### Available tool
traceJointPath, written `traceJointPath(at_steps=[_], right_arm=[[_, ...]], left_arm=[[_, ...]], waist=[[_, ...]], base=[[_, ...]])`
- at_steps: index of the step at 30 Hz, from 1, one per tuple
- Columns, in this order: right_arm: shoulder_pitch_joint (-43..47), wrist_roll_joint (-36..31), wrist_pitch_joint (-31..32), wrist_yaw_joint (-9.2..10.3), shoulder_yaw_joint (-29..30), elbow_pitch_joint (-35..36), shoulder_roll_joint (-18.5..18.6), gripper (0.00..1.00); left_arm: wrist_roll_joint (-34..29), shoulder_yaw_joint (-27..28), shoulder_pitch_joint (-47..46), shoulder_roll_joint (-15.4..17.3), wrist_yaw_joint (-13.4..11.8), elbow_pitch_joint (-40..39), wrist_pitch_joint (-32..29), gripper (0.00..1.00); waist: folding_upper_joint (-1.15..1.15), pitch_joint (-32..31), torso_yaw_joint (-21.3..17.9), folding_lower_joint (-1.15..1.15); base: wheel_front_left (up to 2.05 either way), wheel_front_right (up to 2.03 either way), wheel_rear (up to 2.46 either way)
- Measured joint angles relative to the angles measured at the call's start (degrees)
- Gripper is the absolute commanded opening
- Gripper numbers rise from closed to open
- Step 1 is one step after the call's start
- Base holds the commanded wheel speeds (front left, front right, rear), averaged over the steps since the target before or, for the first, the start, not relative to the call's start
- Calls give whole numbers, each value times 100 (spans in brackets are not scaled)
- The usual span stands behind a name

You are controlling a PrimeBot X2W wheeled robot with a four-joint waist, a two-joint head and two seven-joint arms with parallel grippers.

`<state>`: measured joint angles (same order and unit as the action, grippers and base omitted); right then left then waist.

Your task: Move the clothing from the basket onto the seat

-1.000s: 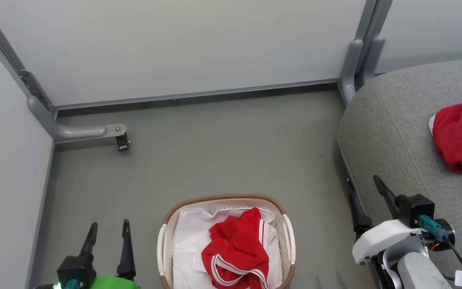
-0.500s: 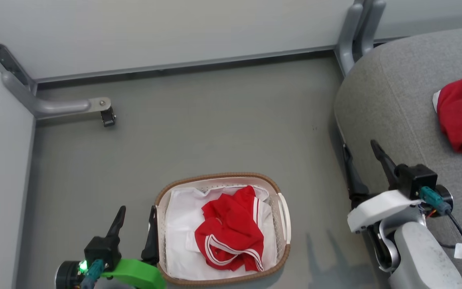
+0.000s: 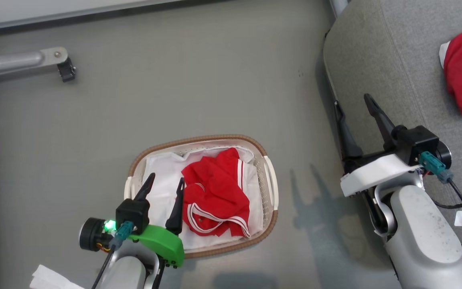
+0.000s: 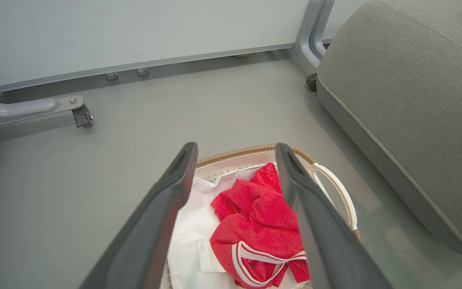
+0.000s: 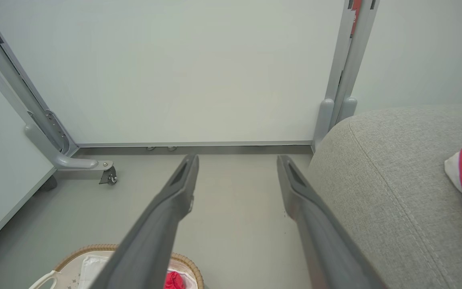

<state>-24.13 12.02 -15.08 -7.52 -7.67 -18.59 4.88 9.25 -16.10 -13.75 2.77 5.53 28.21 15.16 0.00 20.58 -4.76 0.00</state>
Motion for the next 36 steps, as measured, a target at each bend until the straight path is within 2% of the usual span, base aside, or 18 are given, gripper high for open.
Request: traceJointPath(at_steps=[15,33,35,36], right_arm=[[-527,-42,0,-1,-275,369,-7,100],[-983,5,0,0,-233,979,-127,100],[-1012,5,0,0,-226,1045,-130,100],[-1044,1,0,0,-202,1089,-96,100]], left_arm=[[-33,-249,-1170,-7,78,1187,-2,100],[-180,-209,-2147,-4,126,2458,-2,100],[-180,-220,-2280,-5,129,2655,-2,100],[-96,-290,-2547,-4,145,3021,-2,100]], waist=[[0,1243,-427,0],[0,2451,-580,0],[0,2560,-591,0],[0,2738,-595,0]], base=[[0,0,0],[0,0,0],[0,0,0],[0,0,0]])
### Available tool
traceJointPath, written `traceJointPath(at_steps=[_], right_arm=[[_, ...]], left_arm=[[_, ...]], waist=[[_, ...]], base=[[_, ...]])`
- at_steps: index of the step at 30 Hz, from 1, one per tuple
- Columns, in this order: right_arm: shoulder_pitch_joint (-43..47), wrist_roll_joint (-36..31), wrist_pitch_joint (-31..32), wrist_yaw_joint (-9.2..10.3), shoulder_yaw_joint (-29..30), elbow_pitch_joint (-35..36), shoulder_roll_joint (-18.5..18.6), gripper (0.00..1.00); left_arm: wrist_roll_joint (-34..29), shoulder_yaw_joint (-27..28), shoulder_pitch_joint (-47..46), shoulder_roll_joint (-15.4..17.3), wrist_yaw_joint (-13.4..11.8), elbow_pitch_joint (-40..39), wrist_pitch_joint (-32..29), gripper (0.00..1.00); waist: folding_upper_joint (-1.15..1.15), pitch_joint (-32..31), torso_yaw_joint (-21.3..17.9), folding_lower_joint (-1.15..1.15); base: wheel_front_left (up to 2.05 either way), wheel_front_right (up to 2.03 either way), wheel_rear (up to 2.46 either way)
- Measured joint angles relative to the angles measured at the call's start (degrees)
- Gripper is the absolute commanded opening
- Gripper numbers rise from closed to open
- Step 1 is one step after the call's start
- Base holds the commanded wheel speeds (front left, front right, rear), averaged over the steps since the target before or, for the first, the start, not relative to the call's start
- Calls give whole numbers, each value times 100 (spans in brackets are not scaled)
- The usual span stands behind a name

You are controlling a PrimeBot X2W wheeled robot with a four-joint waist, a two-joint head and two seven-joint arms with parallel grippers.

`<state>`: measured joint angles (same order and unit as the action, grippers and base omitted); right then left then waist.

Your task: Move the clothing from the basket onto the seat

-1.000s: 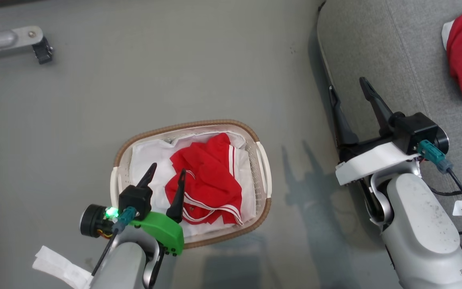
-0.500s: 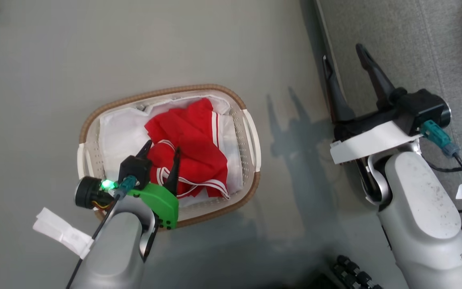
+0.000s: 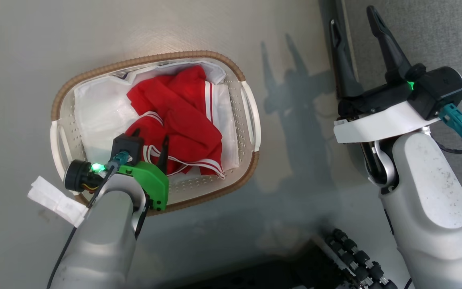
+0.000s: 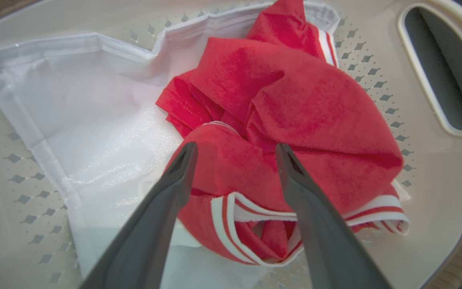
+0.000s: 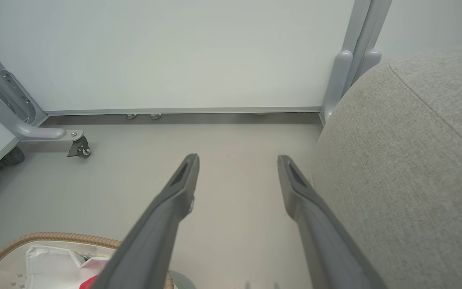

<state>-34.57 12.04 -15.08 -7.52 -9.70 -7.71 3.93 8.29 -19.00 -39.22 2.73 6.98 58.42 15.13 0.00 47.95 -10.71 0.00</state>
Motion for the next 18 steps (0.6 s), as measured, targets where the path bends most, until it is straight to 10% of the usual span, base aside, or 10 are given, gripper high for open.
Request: traceJointPath(at_steps=[18], right_arm=[[-29,-1,0,0,-90,56,-46,100]], left_arm=[[665,-677,-922,1,37,1265,-370,100]], waist=[[0,442,-42,0]], base=[[0,0,0]])
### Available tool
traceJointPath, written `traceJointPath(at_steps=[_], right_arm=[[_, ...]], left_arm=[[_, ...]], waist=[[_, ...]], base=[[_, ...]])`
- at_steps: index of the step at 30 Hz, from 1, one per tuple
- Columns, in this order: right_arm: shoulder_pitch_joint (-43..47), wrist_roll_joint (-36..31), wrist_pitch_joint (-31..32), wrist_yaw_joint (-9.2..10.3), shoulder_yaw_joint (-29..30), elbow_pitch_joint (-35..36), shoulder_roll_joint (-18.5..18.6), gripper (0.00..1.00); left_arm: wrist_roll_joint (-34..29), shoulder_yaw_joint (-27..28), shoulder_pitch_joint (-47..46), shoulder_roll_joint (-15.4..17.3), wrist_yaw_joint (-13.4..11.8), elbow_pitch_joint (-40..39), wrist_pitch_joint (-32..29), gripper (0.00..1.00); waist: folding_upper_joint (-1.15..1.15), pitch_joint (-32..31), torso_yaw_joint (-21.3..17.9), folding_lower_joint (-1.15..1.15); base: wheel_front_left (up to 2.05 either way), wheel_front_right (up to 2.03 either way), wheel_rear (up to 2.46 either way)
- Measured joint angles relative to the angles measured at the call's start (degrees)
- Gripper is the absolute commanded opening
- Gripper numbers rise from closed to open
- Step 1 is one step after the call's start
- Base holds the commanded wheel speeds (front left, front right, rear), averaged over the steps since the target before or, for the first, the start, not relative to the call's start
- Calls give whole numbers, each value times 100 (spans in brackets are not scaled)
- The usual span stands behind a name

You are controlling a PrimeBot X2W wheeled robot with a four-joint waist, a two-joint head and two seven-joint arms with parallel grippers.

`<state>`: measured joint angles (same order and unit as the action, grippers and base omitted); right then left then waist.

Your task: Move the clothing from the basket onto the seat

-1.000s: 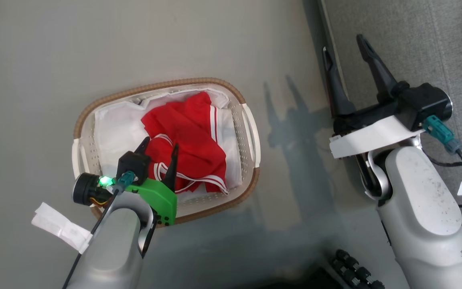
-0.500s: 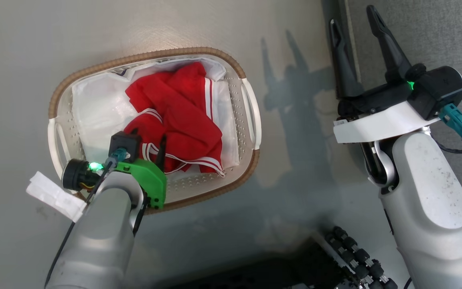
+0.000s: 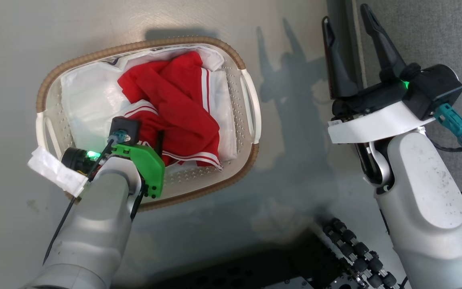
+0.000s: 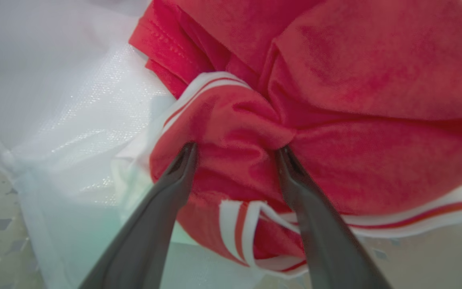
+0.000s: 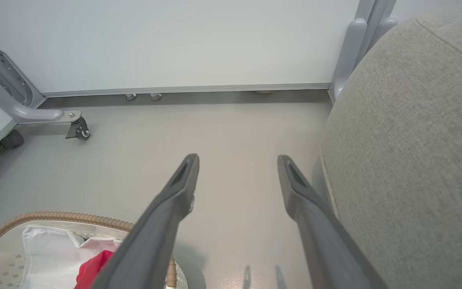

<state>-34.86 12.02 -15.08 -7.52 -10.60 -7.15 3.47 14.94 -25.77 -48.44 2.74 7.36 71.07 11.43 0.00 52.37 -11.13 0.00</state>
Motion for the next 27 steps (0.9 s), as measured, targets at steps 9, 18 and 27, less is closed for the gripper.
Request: traceJointPath(at_steps=[9,18,27], right_arm=[[-102,14,0,0,-45,42,-29,100],[-103,15,0,-1,-54,41,-49,100],[-108,141,0,0,-3,-48,-58,100]], left_arm=[[45,-920,-389,-1,2,34,-638,100],[-118,-1347,-611,-1,2,181,-1057,0],[162,-1380,-511,0,2,210,-746,0]], waist=[[0,159,-81,0],[0,239,-121,0],[0,64,-92,0]], base=[[0,0,0],[0,0,0],[0,0,0]])
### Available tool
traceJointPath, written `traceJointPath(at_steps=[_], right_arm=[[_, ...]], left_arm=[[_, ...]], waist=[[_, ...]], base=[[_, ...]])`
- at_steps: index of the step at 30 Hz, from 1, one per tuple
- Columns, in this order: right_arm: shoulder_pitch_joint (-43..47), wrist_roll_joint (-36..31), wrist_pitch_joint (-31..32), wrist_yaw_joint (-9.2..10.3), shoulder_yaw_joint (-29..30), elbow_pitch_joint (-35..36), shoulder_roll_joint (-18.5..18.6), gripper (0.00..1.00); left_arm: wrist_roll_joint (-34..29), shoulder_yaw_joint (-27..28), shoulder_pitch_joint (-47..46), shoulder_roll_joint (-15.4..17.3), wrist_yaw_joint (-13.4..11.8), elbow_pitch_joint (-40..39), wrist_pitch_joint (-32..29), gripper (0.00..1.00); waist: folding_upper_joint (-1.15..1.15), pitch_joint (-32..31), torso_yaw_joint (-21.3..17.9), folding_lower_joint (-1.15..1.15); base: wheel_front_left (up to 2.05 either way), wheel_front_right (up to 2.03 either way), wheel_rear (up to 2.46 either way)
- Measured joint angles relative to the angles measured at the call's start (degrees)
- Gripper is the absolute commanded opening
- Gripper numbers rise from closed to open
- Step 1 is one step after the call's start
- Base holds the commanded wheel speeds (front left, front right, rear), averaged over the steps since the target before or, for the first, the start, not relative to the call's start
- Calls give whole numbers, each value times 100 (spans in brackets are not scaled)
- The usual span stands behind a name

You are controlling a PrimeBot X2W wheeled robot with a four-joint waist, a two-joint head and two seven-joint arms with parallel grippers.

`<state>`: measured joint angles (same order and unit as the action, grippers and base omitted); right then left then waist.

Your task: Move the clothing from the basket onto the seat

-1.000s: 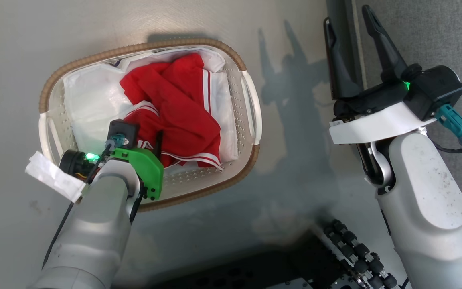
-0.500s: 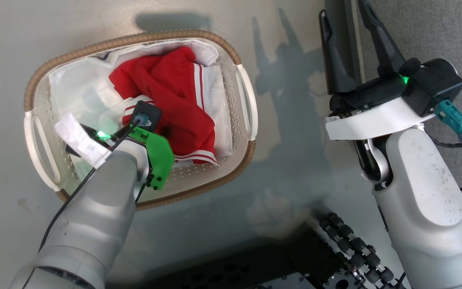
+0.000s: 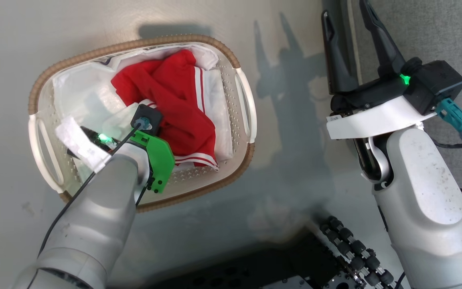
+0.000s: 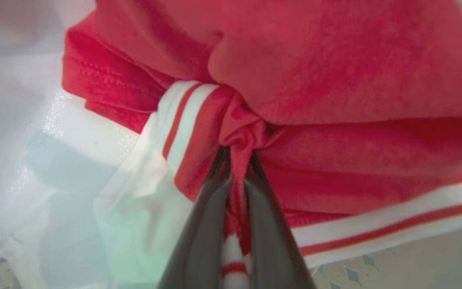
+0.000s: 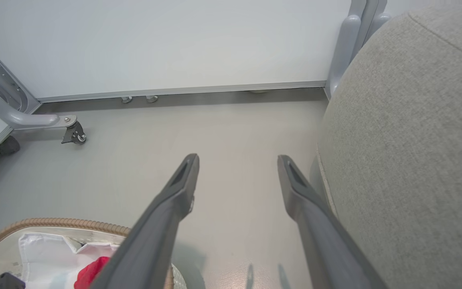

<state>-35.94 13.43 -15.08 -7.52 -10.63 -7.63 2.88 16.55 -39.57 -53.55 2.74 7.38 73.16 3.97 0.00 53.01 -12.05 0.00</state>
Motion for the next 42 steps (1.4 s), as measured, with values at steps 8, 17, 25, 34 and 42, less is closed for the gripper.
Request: traceJointPath(at_steps=[8,17,25,34,42], right_arm=[[53,40,0,0,-76,-200,-3,100],[415,37,0,0,-105,-457,-5,100],[865,24,0,0,-27,-594,-10,100],[1455,-42,0,0,66,-784,-5,100],[1829,-94,0,0,-62,-867,-5,100]], left_arm=[[423,-154,314,2,0,-305,757,0],[924,-266,697,5,0,-827,1083,0],[1011,307,1360,10,-32,-1863,1105,0],[737,860,2210,9,-30,-3052,1107,0],[455,1279,2708,9,-10,-3902,1105,0]], waist=[[0,-434,29,0],[0,-1134,155,0],[0,-1846,342,0],[0,-2699,620,0],[0,-3379,852,0]], base=[[0,0,0],[0,0,0],[0,0,0],[0,0,0],[0,0,0]])
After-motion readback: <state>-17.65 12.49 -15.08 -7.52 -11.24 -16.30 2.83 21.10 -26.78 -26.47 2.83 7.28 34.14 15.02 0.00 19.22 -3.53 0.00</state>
